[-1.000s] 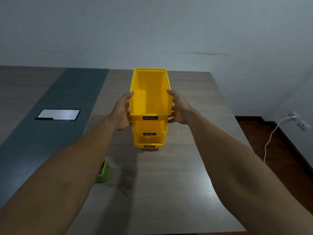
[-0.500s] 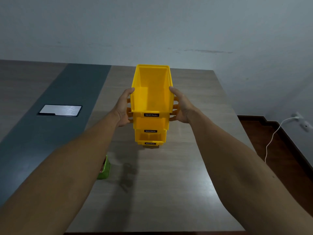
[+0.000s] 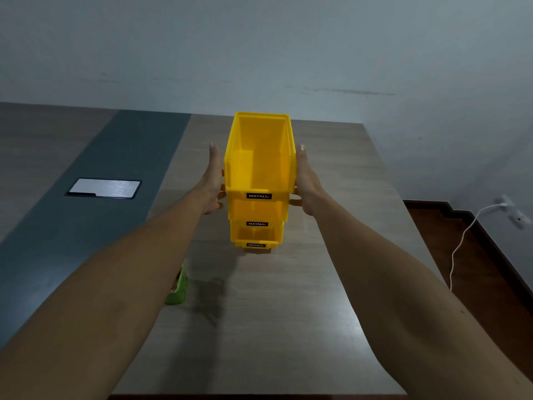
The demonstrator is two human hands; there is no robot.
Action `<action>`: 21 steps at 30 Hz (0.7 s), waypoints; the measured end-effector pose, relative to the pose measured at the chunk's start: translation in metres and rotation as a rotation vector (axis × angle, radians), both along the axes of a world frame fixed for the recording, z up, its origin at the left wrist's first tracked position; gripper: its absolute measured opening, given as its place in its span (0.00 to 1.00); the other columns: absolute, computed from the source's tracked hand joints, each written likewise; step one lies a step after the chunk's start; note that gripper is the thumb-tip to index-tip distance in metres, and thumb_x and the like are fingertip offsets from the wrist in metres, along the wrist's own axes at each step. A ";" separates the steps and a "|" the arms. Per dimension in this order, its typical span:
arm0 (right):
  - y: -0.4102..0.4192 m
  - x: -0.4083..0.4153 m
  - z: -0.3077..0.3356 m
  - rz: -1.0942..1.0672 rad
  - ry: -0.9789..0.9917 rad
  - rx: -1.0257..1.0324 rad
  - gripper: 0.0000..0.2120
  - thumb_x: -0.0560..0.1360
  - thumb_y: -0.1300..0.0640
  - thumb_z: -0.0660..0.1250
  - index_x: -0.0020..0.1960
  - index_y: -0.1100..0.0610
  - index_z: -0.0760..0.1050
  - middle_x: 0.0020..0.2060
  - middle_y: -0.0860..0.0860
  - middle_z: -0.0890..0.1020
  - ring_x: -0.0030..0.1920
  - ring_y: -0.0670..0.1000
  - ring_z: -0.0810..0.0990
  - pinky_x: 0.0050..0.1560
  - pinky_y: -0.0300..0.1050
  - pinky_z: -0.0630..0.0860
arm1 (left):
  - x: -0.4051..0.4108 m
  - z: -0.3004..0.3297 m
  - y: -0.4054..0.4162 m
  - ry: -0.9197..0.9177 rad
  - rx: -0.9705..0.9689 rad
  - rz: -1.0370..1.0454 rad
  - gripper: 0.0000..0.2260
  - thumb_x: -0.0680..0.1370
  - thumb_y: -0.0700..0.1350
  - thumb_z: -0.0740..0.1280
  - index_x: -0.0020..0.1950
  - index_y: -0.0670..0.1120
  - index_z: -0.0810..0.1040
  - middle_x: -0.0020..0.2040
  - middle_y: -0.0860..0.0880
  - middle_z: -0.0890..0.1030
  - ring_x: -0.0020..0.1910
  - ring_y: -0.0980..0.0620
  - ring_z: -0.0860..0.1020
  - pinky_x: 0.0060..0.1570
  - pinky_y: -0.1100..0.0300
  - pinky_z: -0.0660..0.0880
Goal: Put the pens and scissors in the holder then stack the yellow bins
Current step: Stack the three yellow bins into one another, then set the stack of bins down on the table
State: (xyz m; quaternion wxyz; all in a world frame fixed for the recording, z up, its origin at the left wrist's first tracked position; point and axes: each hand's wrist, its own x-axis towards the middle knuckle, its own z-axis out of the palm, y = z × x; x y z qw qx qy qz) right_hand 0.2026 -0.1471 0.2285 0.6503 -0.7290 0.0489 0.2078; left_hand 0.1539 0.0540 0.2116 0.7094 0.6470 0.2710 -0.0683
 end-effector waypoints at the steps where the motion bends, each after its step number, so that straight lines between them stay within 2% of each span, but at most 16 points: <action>1: 0.001 -0.003 0.001 -0.004 -0.045 -0.010 0.35 0.81 0.30 0.45 0.77 0.51 0.67 0.67 0.53 0.77 0.66 0.58 0.76 0.67 0.61 0.72 | -0.001 0.001 0.001 0.006 0.039 0.031 0.46 0.72 0.79 0.40 0.79 0.51 0.64 0.76 0.43 0.70 0.74 0.39 0.67 0.73 0.35 0.59; 4: 0.001 -0.013 0.005 -0.020 -0.128 -0.032 0.33 0.83 0.33 0.44 0.74 0.52 0.71 0.59 0.51 0.76 0.59 0.53 0.74 0.60 0.56 0.70 | -0.008 -0.001 0.007 -0.030 0.127 0.140 0.45 0.74 0.76 0.41 0.77 0.47 0.66 0.74 0.42 0.70 0.71 0.41 0.69 0.70 0.41 0.65; 8: -0.005 -0.025 0.004 0.004 -0.200 -0.034 0.25 0.83 0.35 0.46 0.64 0.46 0.75 0.58 0.53 0.79 0.60 0.53 0.75 0.57 0.53 0.70 | -0.025 -0.005 0.010 -0.083 0.276 0.129 0.40 0.76 0.75 0.42 0.64 0.46 0.76 0.60 0.46 0.77 0.63 0.43 0.74 0.65 0.47 0.69; 10: -0.008 -0.031 0.002 0.001 -0.231 -0.037 0.29 0.84 0.36 0.47 0.67 0.52 0.77 0.62 0.57 0.81 0.64 0.57 0.77 0.58 0.53 0.71 | -0.034 -0.010 0.012 -0.088 0.330 0.140 0.49 0.70 0.78 0.44 0.72 0.44 0.72 0.68 0.44 0.75 0.68 0.42 0.73 0.70 0.44 0.68; 12: -0.008 -0.044 0.002 -0.026 -0.241 -0.046 0.34 0.85 0.38 0.48 0.70 0.65 0.74 0.67 0.65 0.78 0.69 0.63 0.76 0.65 0.60 0.74 | -0.045 -0.015 0.017 -0.106 0.374 0.145 0.52 0.66 0.78 0.46 0.75 0.42 0.69 0.71 0.38 0.73 0.68 0.40 0.74 0.70 0.41 0.70; 13: -0.008 -0.048 0.002 -0.030 -0.245 -0.054 0.36 0.84 0.37 0.49 0.70 0.67 0.72 0.67 0.67 0.77 0.68 0.64 0.75 0.67 0.63 0.73 | -0.048 -0.016 0.017 -0.115 0.396 0.126 0.49 0.68 0.77 0.48 0.73 0.40 0.71 0.67 0.34 0.75 0.64 0.38 0.76 0.67 0.41 0.72; 14: -0.007 -0.055 0.003 -0.033 -0.236 -0.073 0.37 0.83 0.34 0.50 0.71 0.66 0.72 0.67 0.66 0.77 0.67 0.64 0.76 0.66 0.65 0.73 | -0.053 -0.016 0.017 -0.126 0.419 0.109 0.45 0.71 0.74 0.50 0.66 0.37 0.75 0.60 0.33 0.77 0.56 0.38 0.78 0.61 0.43 0.75; 15: -0.006 -0.060 -0.001 -0.048 -0.218 -0.091 0.41 0.79 0.29 0.51 0.71 0.62 0.74 0.67 0.64 0.78 0.65 0.63 0.78 0.64 0.64 0.74 | -0.060 -0.014 0.018 -0.149 0.439 0.094 0.38 0.75 0.72 0.52 0.55 0.37 0.78 0.50 0.34 0.78 0.48 0.41 0.76 0.52 0.48 0.74; 16: -0.004 -0.060 -0.009 -0.080 -0.196 -0.102 0.45 0.74 0.23 0.53 0.70 0.59 0.74 0.67 0.61 0.78 0.64 0.61 0.78 0.62 0.62 0.76 | -0.065 -0.014 0.022 -0.165 0.455 0.089 0.30 0.77 0.69 0.55 0.46 0.42 0.77 0.42 0.40 0.77 0.45 0.44 0.74 0.47 0.51 0.72; 17: 0.000 -0.062 -0.016 -0.116 -0.188 -0.102 0.48 0.70 0.20 0.54 0.69 0.59 0.72 0.67 0.57 0.77 0.65 0.59 0.77 0.61 0.61 0.76 | -0.070 -0.014 0.028 -0.185 0.479 0.084 0.23 0.78 0.66 0.58 0.44 0.46 0.76 0.42 0.46 0.76 0.45 0.46 0.75 0.45 0.52 0.71; 18: 0.004 -0.068 -0.019 -0.158 -0.181 -0.107 0.47 0.70 0.20 0.56 0.70 0.59 0.70 0.67 0.57 0.75 0.66 0.59 0.75 0.62 0.61 0.75 | -0.074 -0.016 0.034 -0.205 0.498 0.075 0.20 0.79 0.63 0.61 0.48 0.47 0.77 0.46 0.49 0.79 0.50 0.46 0.77 0.48 0.52 0.73; 19: 0.011 -0.080 -0.017 -0.202 -0.177 -0.121 0.46 0.73 0.24 0.58 0.75 0.59 0.66 0.71 0.58 0.72 0.70 0.60 0.73 0.64 0.62 0.73 | -0.079 -0.017 0.041 -0.213 0.519 0.061 0.20 0.78 0.62 0.63 0.55 0.46 0.79 0.54 0.49 0.80 0.55 0.46 0.78 0.53 0.51 0.74; 21: 0.027 -0.106 -0.016 -0.274 -0.174 -0.151 0.42 0.78 0.32 0.61 0.81 0.58 0.57 0.77 0.59 0.67 0.75 0.62 0.68 0.68 0.62 0.71 | -0.094 -0.017 0.057 -0.213 0.556 0.029 0.25 0.77 0.59 0.66 0.68 0.44 0.76 0.65 0.47 0.78 0.63 0.46 0.76 0.61 0.52 0.74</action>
